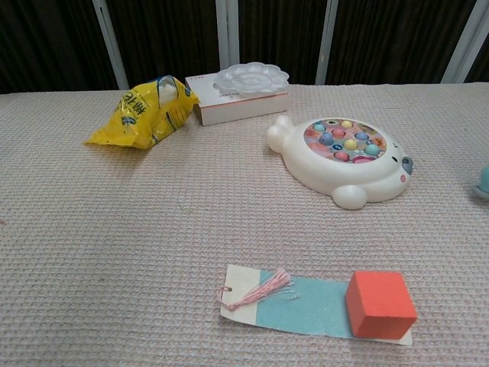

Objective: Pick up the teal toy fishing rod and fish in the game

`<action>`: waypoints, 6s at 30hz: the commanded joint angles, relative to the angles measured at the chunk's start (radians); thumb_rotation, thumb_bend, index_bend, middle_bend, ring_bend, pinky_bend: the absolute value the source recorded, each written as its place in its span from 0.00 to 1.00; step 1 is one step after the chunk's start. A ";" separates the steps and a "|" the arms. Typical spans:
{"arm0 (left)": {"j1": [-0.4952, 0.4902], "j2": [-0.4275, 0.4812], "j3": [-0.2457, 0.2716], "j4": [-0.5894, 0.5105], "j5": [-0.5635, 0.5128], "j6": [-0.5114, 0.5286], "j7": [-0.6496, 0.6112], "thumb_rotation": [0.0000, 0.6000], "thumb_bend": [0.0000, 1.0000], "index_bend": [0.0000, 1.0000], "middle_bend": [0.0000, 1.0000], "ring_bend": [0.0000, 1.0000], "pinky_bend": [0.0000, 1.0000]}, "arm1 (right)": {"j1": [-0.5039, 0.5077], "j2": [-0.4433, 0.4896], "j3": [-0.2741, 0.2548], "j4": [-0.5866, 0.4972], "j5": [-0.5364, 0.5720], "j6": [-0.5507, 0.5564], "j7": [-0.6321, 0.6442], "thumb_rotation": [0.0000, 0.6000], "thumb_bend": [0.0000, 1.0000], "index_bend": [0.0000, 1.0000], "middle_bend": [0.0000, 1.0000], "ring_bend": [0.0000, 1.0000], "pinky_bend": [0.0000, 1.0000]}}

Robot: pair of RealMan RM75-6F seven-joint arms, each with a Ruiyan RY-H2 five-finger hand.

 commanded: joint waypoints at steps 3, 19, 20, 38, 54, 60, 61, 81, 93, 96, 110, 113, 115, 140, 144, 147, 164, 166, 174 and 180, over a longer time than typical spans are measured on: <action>-0.003 -0.002 -0.001 0.003 0.001 -0.001 -0.002 1.00 0.09 0.12 0.07 0.00 0.00 | 0.001 0.051 0.030 -0.089 -0.017 0.095 -0.029 1.00 0.75 0.83 0.71 0.56 0.47; -0.025 -0.002 -0.008 0.007 0.005 -0.021 -0.007 1.00 0.09 0.12 0.07 0.00 0.00 | 0.177 0.192 0.149 -0.448 0.076 -0.061 -0.377 1.00 0.78 0.89 0.75 0.60 0.50; -0.026 -0.001 -0.009 0.008 0.004 -0.022 -0.008 1.00 0.09 0.12 0.07 0.00 0.00 | 0.185 0.189 0.154 -0.453 0.087 -0.073 -0.395 1.00 0.78 0.89 0.75 0.60 0.50; -0.037 -0.008 -0.010 0.035 -0.017 -0.045 -0.035 1.00 0.08 0.12 0.07 0.00 0.00 | 0.268 0.115 0.175 -0.434 0.267 -0.199 -0.622 1.00 0.78 0.89 0.75 0.60 0.50; -0.042 -0.016 -0.007 0.050 -0.019 -0.047 -0.050 1.00 0.08 0.12 0.07 0.00 0.00 | 0.280 0.093 0.166 -0.425 0.312 -0.180 -0.705 1.00 0.78 0.90 0.76 0.60 0.50; -0.046 -0.020 -0.005 0.061 -0.015 -0.050 -0.062 1.00 0.09 0.12 0.07 0.00 0.00 | 0.287 0.131 0.179 -0.493 0.339 -0.165 -0.750 1.00 0.78 0.90 0.76 0.61 0.50; -0.047 -0.021 -0.005 0.063 -0.015 -0.051 -0.064 1.00 0.09 0.12 0.07 0.00 0.00 | 0.290 0.130 0.178 -0.498 0.348 -0.168 -0.759 1.00 0.78 0.90 0.76 0.61 0.50; -0.048 -0.031 0.001 0.093 -0.023 -0.060 -0.091 1.00 0.09 0.12 0.07 0.00 0.00 | 0.306 0.123 0.152 -0.503 0.400 -0.178 -0.834 1.00 0.80 0.91 0.76 0.61 0.50; -0.047 -0.037 0.005 0.105 -0.019 -0.056 -0.104 1.00 0.09 0.12 0.07 0.00 0.00 | 0.336 0.141 0.157 -0.555 0.463 -0.201 -0.889 1.00 0.80 0.91 0.76 0.62 0.50; -0.045 -0.037 0.005 0.108 -0.025 -0.057 -0.107 1.00 0.09 0.12 0.07 0.00 0.00 | 0.357 0.134 0.163 -0.555 0.483 -0.218 -0.906 1.00 0.81 0.91 0.76 0.62 0.50; -0.051 -0.046 0.005 0.123 -0.044 -0.080 -0.114 1.00 0.09 0.12 0.07 0.00 0.00 | 0.439 0.091 0.154 -0.511 0.621 -0.264 -1.000 1.00 0.81 0.91 0.76 0.62 0.50; -0.052 -0.047 0.005 0.124 -0.047 -0.083 -0.113 1.00 0.09 0.12 0.07 0.00 0.00 | 0.449 0.082 0.145 -0.499 0.636 -0.268 -1.010 1.00 0.81 0.92 0.77 0.62 0.50; -0.053 -0.048 0.005 0.124 -0.049 -0.084 -0.112 1.00 0.09 0.12 0.07 0.00 0.00 | 0.454 0.074 0.137 -0.491 0.646 -0.271 -1.019 1.00 0.81 0.92 0.77 0.62 0.50; -0.051 -0.037 0.006 0.121 -0.029 -0.065 -0.117 1.00 0.09 0.12 0.06 0.00 0.00 | 0.333 0.262 0.092 -0.694 0.582 -0.158 -0.896 1.00 0.81 0.92 0.77 0.62 0.50; -0.044 -0.026 0.003 0.110 -0.029 -0.048 -0.108 1.00 0.09 0.11 0.06 0.00 0.00 | 0.274 0.275 0.054 -0.672 0.519 -0.164 -0.817 1.00 0.81 0.92 0.77 0.62 0.50; -0.039 -0.019 0.003 0.100 -0.026 -0.037 -0.100 1.00 0.09 0.11 0.06 0.00 0.00 | 0.240 0.268 0.035 -0.635 0.477 -0.168 -0.759 1.00 0.81 0.92 0.77 0.62 0.50; -0.027 0.002 0.014 0.034 -0.015 -0.023 -0.043 1.00 0.08 0.11 0.06 0.00 0.00 | 0.169 0.117 0.009 -0.312 0.267 -0.219 -0.444 1.00 0.81 0.74 0.67 0.46 0.37; -0.026 0.002 0.014 0.031 -0.015 -0.022 -0.039 1.00 0.09 0.12 0.06 0.00 0.00 | 0.168 0.105 0.008 -0.288 0.253 -0.225 -0.421 1.00 0.81 0.71 0.64 0.44 0.35; -0.025 0.003 0.013 0.021 -0.017 -0.022 -0.028 1.00 0.09 0.11 0.06 0.00 0.00 | 0.158 0.076 0.009 -0.225 0.210 -0.231 -0.344 1.00 0.81 0.65 0.59 0.40 0.32; -0.024 0.002 0.014 0.020 -0.016 -0.022 -0.026 1.00 0.09 0.11 0.06 0.00 0.00 | 0.152 0.065 0.010 -0.202 0.191 -0.231 -0.313 1.00 0.73 0.54 0.53 0.35 0.29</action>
